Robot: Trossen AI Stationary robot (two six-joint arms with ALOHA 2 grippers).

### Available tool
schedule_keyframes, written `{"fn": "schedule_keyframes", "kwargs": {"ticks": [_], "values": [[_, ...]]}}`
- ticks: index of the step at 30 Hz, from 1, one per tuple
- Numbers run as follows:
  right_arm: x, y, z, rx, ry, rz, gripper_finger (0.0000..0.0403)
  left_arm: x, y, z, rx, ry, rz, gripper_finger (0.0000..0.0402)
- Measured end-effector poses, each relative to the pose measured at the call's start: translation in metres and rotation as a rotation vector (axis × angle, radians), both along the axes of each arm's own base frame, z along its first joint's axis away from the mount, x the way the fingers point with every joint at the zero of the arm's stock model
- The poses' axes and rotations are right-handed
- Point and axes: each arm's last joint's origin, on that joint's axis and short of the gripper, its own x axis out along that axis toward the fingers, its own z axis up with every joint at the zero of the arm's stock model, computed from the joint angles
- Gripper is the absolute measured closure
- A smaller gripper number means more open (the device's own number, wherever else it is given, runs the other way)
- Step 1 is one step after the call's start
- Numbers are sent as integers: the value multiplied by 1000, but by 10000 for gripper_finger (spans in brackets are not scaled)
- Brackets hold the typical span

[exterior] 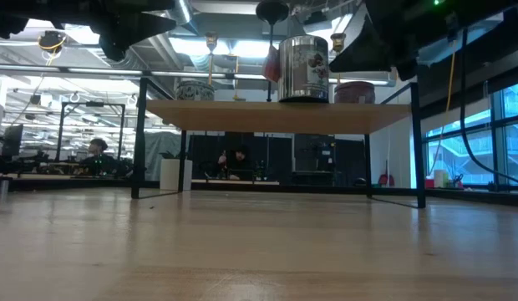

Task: Pick & Place candle stick holders
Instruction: Return to Home Position

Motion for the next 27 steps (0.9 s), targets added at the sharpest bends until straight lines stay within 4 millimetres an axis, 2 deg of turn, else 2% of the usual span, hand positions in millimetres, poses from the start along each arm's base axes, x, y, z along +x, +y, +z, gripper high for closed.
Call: {"fn": "schedule_keyframes", "kwargs": {"ticks": [27], "values": [[6, -19, -2, 27, 31, -11, 403, 4, 3, -1, -1, -10, 9, 206]]}}
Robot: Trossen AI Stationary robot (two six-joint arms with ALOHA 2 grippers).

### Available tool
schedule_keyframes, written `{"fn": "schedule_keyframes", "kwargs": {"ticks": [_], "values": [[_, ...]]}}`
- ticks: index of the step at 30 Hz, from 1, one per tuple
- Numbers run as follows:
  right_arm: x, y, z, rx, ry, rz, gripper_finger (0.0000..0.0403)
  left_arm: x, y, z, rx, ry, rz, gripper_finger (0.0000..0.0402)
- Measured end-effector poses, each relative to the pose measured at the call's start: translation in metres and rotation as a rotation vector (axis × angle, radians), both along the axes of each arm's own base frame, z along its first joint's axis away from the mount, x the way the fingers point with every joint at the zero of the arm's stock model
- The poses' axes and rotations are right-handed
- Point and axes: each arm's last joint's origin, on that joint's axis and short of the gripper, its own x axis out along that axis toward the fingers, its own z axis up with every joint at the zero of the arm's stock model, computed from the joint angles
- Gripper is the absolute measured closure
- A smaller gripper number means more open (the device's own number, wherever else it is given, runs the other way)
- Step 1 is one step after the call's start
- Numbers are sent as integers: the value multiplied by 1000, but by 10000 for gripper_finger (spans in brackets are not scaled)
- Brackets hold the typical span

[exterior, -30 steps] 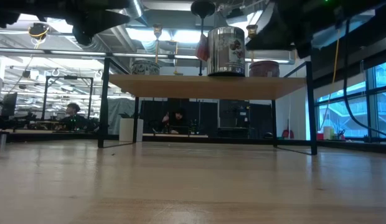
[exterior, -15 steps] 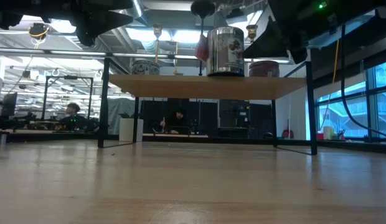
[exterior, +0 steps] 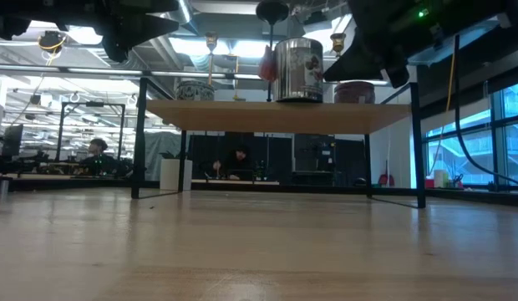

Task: Pick & Place candle stick holders
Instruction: Return to Home Position

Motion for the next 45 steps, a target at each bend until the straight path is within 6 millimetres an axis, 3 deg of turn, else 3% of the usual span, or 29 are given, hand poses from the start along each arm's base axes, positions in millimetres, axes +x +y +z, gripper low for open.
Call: {"fn": "schedule_keyframes", "kwargs": {"ticks": [27, 37, 45], "values": [[13, -4, 2, 30, -78, 48, 403, 3, 4, -3, -16, 13, 18, 206], [21, -3, 3, 33, -91, 73, 403, 23, 20, -24, -82, 78, 28, 206], [33, 1, 7, -5, -41, 84, 403, 47, 21, -21, -26, 95, -13, 206]]}}
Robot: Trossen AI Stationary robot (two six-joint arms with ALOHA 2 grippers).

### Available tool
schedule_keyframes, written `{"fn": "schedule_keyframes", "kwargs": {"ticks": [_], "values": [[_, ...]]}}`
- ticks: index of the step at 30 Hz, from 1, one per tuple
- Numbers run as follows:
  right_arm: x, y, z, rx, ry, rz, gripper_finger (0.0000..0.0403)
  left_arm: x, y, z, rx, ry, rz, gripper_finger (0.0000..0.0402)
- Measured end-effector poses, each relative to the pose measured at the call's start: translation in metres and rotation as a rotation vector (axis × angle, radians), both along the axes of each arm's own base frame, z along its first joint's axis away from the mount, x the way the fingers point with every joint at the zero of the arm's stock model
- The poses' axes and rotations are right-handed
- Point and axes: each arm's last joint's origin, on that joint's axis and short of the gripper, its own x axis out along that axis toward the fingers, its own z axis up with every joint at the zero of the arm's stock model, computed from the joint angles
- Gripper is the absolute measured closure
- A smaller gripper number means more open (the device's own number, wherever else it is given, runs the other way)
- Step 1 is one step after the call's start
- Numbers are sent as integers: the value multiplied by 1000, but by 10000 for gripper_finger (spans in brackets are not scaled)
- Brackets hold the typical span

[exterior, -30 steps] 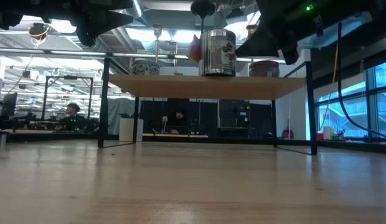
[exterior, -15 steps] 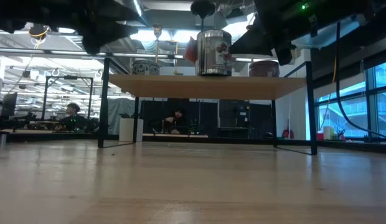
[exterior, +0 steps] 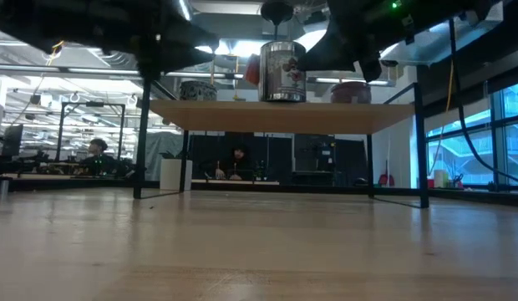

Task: Pick & Place candle stick holders
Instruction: Return to Home Position

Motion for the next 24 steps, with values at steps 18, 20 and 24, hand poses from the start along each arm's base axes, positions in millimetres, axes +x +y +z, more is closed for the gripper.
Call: {"fn": "schedule_keyframes", "kwargs": {"ticks": [18, 20, 24], "values": [[-3, 8, -2, -19, 23, 2, 403, 4, -18, 9, 148, 78, 177, 206], [-3, 8, -1, -19, 23, 2, 403, 2, -21, 10, 163, 83, 197, 206], [-3, 7, -1, -21, 21, -4, 403, -2, -25, 12, 172, 82, 234, 206]]}}
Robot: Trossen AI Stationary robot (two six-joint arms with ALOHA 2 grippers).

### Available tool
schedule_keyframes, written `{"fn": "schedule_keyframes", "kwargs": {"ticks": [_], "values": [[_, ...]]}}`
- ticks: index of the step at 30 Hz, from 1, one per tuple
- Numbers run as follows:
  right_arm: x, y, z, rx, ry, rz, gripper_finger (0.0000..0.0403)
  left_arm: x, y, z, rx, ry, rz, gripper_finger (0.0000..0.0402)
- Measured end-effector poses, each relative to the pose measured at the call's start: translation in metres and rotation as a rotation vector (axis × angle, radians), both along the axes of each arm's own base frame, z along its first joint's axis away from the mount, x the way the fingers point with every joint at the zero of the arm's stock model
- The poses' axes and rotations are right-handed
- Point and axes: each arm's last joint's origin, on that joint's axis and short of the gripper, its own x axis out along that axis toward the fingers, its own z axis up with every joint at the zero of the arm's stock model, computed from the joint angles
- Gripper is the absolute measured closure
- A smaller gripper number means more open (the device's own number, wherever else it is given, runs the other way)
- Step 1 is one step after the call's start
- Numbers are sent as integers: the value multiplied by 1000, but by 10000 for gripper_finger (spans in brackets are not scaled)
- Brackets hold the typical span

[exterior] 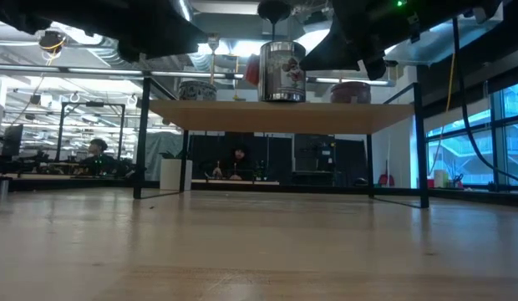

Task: Pick & Place candle stick holders
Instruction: Return to Home Position

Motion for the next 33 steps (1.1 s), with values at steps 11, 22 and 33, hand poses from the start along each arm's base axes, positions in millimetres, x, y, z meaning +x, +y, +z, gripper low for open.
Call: {"fn": "schedule_keyframes", "kwargs": {"ticks": [11, 22, 33], "values": [[2, 10, 15, -22, -33, -37, 403, -3, -4, 1, -1, -5, 58, 206], [7, 21, 43, -31, -10, -83, 403, 13, -11, 25, 34, 120, -4, 206], [8, 15, 61, 55, 83, -113, 403, 28, 4, 45, -28, 161, -93, 206]]}}
